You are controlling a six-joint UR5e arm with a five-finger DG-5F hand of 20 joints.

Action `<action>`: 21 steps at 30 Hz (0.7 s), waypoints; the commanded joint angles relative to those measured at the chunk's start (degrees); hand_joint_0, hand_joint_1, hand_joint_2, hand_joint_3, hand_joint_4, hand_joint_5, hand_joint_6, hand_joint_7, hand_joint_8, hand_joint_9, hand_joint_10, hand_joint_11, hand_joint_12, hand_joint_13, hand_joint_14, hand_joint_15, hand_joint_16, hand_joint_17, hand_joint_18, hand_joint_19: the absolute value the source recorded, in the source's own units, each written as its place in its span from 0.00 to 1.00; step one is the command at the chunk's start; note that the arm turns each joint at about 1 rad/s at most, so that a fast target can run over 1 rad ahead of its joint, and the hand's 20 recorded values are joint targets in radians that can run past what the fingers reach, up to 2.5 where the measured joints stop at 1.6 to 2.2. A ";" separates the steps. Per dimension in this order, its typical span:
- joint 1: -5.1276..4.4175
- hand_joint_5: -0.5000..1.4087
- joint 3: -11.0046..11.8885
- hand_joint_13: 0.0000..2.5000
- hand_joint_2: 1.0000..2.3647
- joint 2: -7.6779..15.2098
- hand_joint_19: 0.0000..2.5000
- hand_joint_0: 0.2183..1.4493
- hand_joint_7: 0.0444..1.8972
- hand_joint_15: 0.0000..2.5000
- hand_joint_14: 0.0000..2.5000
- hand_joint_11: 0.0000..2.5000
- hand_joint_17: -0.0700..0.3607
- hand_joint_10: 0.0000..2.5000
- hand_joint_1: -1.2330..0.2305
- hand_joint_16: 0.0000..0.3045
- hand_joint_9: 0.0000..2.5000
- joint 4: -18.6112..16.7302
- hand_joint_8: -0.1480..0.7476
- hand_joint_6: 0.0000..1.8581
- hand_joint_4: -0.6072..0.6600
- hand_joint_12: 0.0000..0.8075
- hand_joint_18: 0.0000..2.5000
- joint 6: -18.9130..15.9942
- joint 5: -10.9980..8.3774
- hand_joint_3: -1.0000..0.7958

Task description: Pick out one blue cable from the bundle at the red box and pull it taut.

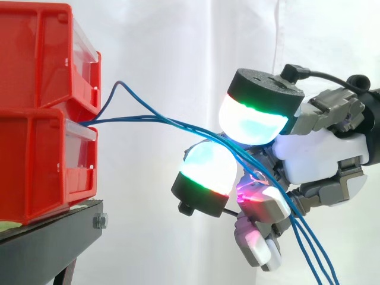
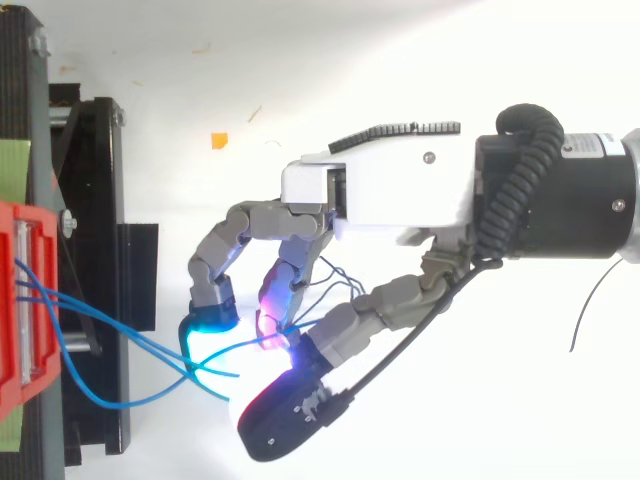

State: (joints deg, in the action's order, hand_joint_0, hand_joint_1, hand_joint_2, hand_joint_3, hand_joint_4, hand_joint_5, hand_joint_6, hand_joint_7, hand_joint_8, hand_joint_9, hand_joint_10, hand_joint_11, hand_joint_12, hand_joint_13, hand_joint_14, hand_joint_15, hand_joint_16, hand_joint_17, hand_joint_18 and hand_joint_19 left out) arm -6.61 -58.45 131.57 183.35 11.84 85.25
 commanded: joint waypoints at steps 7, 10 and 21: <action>-0.16 0.20 0.00 0.38 0.01 0.00 0.28 0.35 0.55 0.24 0.01 0.32 0.42 0.01 0.27 0.16 0.49 -0.10 0.41 0.48 0.50 0.41 0.29 -0.76 -0.09 0.34; -0.07 0.20 0.00 0.38 0.01 0.00 0.28 0.40 0.62 0.24 0.01 0.32 0.42 0.01 0.23 0.16 0.48 -0.10 0.41 0.49 0.46 0.41 0.30 -0.85 0.00 0.37; -0.16 0.20 0.00 0.40 0.00 0.00 0.27 0.35 0.58 0.26 0.01 0.35 0.40 0.01 0.20 0.15 0.52 0.08 0.42 0.51 0.42 0.39 0.32 -0.85 0.18 0.28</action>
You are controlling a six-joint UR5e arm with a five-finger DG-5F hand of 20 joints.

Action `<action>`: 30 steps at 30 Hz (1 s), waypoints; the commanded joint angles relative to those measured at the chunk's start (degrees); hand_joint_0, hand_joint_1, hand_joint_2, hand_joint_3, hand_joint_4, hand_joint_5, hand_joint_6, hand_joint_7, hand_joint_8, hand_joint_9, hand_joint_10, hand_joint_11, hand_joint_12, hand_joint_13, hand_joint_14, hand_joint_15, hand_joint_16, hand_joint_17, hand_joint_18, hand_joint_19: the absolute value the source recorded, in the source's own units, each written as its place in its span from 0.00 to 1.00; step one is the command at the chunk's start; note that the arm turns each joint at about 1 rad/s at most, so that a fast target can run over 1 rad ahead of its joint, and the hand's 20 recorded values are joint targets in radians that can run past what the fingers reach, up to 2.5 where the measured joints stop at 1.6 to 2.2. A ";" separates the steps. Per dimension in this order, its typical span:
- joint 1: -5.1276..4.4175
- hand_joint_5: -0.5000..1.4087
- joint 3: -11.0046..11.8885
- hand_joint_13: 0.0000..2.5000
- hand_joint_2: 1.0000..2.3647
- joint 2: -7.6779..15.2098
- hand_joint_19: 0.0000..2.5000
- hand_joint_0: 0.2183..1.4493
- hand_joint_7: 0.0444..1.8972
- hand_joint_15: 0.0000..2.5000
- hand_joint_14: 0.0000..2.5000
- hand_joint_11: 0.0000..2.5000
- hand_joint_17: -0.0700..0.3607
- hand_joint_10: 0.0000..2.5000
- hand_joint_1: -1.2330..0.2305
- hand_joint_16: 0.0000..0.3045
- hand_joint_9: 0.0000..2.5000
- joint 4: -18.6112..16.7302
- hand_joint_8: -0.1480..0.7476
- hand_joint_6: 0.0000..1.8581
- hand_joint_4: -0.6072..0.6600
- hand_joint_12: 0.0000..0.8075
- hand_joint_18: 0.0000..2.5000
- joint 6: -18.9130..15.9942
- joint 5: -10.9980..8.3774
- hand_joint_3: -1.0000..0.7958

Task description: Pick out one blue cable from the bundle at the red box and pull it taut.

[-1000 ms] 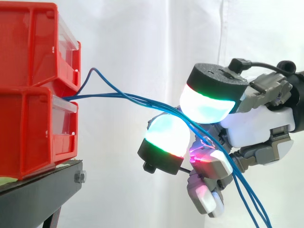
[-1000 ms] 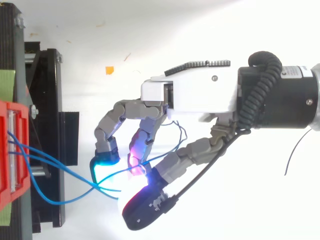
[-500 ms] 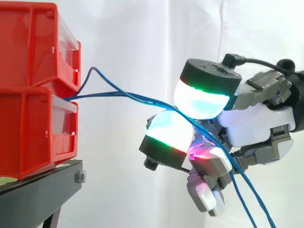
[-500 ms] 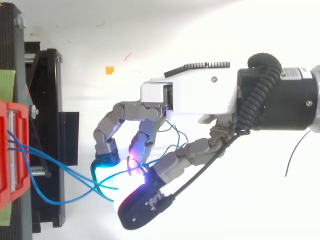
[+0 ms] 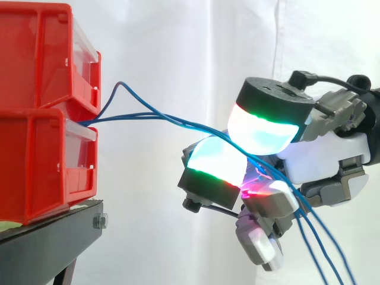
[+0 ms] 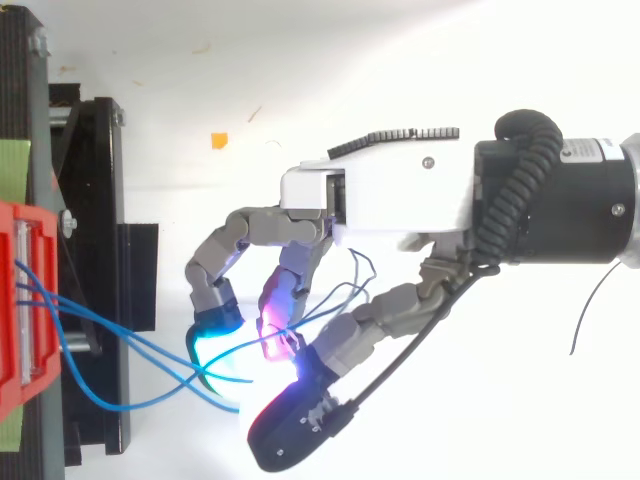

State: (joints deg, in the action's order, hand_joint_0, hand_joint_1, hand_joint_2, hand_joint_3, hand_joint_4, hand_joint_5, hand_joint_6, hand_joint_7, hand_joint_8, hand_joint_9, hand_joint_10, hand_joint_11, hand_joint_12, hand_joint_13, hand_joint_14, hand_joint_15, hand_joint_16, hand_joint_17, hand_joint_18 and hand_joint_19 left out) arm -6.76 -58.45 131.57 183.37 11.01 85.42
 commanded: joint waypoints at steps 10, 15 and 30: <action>0.08 0.22 0.00 0.43 0.00 0.00 0.27 0.21 0.57 0.27 0.01 0.34 0.43 0.01 0.19 0.17 0.58 0.06 0.43 0.50 0.47 0.41 0.36 -0.02 0.09 0.28; -0.01 0.24 0.00 0.44 0.00 0.00 0.27 0.18 0.62 0.27 0.01 0.32 0.43 0.01 0.23 0.17 0.61 0.06 0.42 0.47 0.42 0.40 0.37 -0.02 -0.26 0.28; -0.18 0.22 0.00 0.40 0.00 0.00 0.26 0.11 0.49 0.23 0.01 0.27 0.48 0.01 0.29 0.20 0.56 -0.12 0.44 0.44 0.41 0.44 0.34 -0.02 -0.26 0.28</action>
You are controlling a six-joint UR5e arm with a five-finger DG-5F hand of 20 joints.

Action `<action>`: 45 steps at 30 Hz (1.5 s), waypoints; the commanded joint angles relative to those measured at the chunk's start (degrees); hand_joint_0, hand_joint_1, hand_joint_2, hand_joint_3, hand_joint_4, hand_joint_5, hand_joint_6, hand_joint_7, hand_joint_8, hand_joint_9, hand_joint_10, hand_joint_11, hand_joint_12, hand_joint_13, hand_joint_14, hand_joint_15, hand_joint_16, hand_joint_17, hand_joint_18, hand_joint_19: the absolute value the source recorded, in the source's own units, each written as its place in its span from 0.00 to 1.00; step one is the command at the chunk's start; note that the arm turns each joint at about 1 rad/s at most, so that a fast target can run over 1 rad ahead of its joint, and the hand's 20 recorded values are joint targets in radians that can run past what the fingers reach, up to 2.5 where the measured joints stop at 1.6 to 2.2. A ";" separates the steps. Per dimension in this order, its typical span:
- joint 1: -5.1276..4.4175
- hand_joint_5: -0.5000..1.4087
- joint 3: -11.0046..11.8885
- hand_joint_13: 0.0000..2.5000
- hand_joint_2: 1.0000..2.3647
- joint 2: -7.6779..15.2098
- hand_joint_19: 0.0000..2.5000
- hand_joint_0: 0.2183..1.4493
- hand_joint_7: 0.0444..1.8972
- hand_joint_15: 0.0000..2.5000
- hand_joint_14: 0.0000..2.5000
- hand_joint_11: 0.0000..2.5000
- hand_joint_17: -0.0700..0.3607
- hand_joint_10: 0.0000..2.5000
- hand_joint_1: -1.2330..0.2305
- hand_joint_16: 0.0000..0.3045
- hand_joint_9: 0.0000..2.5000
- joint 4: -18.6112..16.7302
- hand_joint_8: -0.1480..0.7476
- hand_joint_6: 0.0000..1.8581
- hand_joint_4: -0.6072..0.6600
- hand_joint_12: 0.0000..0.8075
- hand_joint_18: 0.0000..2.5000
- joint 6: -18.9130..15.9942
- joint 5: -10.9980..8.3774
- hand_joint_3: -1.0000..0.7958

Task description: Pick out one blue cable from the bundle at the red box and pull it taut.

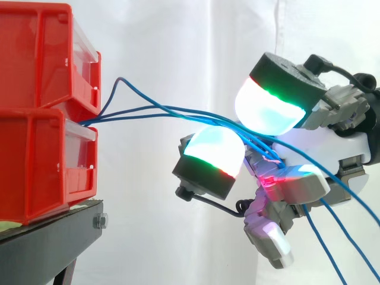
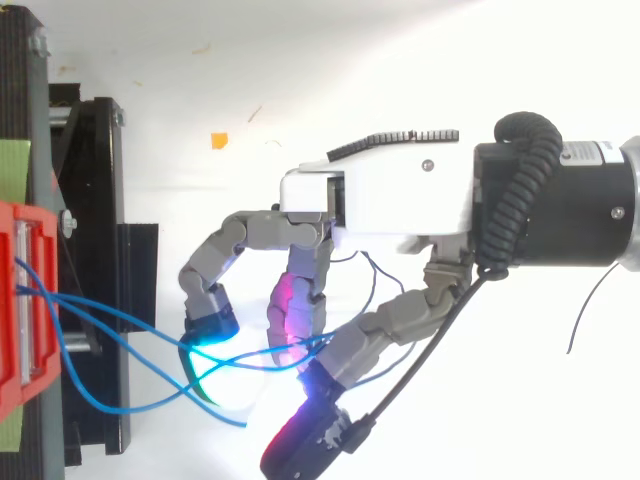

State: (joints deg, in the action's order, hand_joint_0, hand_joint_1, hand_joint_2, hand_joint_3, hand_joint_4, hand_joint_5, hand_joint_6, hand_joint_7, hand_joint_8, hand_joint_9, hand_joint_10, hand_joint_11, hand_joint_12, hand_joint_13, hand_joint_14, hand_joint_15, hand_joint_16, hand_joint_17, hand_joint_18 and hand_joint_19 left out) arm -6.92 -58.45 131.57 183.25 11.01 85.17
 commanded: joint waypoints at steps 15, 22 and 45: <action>0.77 0.22 0.88 0.36 0.00 0.00 0.28 0.30 0.56 0.24 0.01 0.29 0.40 0.01 0.58 0.15 0.52 0.09 0.39 0.38 0.43 0.38 0.25 -0.02 0.26 0.28; 0.86 0.22 1.49 0.37 0.00 0.00 0.29 0.32 0.54 0.25 0.01 0.30 0.40 0.01 0.47 0.15 0.53 0.09 0.39 0.40 0.46 0.37 0.26 0.07 0.26 0.30; 0.51 0.19 1.93 0.36 0.00 0.00 0.27 0.42 0.54 0.25 0.01 0.32 0.41 0.01 0.24 0.15 0.49 0.52 0.41 0.49 0.37 0.39 0.29 -0.02 -0.09 0.30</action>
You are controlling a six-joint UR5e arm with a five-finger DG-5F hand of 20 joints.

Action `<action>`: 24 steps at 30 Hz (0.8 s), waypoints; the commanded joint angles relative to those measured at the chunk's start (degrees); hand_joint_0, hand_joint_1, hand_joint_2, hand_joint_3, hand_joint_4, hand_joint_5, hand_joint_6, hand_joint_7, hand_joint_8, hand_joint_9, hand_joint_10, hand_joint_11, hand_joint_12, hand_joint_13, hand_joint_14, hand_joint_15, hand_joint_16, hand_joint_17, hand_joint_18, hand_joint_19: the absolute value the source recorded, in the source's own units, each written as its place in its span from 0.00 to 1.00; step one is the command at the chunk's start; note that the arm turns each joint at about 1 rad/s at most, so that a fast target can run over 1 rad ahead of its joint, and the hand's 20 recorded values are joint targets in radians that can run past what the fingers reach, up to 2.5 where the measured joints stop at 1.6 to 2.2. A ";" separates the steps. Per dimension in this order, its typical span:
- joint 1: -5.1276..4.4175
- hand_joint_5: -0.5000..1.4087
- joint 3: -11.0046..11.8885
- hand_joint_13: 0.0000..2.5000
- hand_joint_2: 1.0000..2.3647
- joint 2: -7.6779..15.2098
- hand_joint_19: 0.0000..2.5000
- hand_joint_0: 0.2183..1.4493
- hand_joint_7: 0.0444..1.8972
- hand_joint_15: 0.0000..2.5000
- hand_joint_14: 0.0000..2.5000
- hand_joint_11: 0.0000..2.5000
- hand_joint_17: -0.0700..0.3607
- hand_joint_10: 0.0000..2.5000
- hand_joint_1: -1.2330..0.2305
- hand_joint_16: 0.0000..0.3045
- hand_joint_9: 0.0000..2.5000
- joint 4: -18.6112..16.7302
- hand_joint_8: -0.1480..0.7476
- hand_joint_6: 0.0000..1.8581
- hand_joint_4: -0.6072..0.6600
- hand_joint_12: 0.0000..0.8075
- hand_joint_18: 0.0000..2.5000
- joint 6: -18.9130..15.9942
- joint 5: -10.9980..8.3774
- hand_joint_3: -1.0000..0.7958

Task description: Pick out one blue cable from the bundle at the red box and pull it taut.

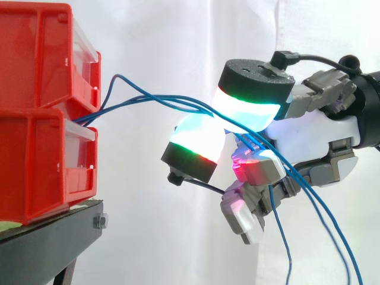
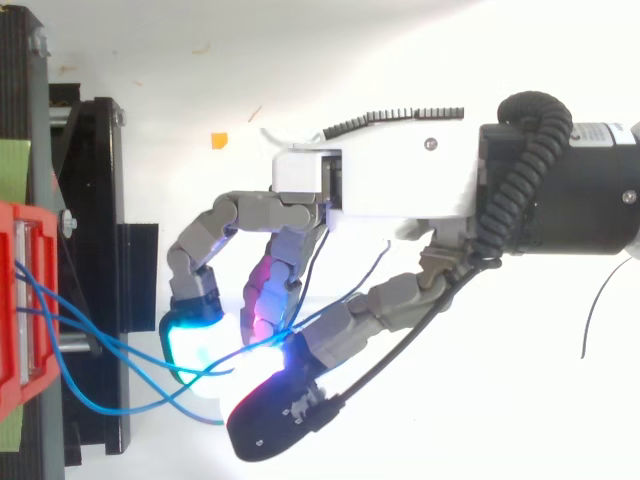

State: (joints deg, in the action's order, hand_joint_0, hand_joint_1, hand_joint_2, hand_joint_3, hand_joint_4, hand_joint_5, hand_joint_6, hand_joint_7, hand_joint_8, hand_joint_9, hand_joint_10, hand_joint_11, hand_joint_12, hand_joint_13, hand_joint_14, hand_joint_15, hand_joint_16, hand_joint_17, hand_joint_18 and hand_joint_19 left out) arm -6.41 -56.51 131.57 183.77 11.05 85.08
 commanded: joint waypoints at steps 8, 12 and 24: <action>-0.01 0.20 0.00 0.36 0.00 0.00 0.27 0.29 0.46 0.25 0.01 0.33 0.41 0.01 0.25 0.15 0.51 0.36 0.40 0.50 0.46 0.39 0.29 0.02 0.00 0.28; -0.01 0.20 0.00 0.37 0.00 0.00 0.27 0.21 0.46 0.24 0.01 0.32 0.44 0.01 0.28 0.17 0.52 0.45 0.42 0.49 0.48 0.42 0.30 0.02 0.09 0.28; -0.10 0.20 0.09 0.38 0.00 0.00 0.29 0.22 0.45 0.25 0.01 0.32 0.44 0.01 0.52 0.18 0.54 0.45 0.43 0.47 0.48 0.43 0.29 -0.07 0.00 0.28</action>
State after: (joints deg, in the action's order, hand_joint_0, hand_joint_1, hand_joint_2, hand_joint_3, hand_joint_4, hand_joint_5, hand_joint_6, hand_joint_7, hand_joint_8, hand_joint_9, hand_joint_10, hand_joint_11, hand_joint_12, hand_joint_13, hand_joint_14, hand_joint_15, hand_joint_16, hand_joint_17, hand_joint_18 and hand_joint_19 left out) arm -6.49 -56.44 131.57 184.22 11.03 85.09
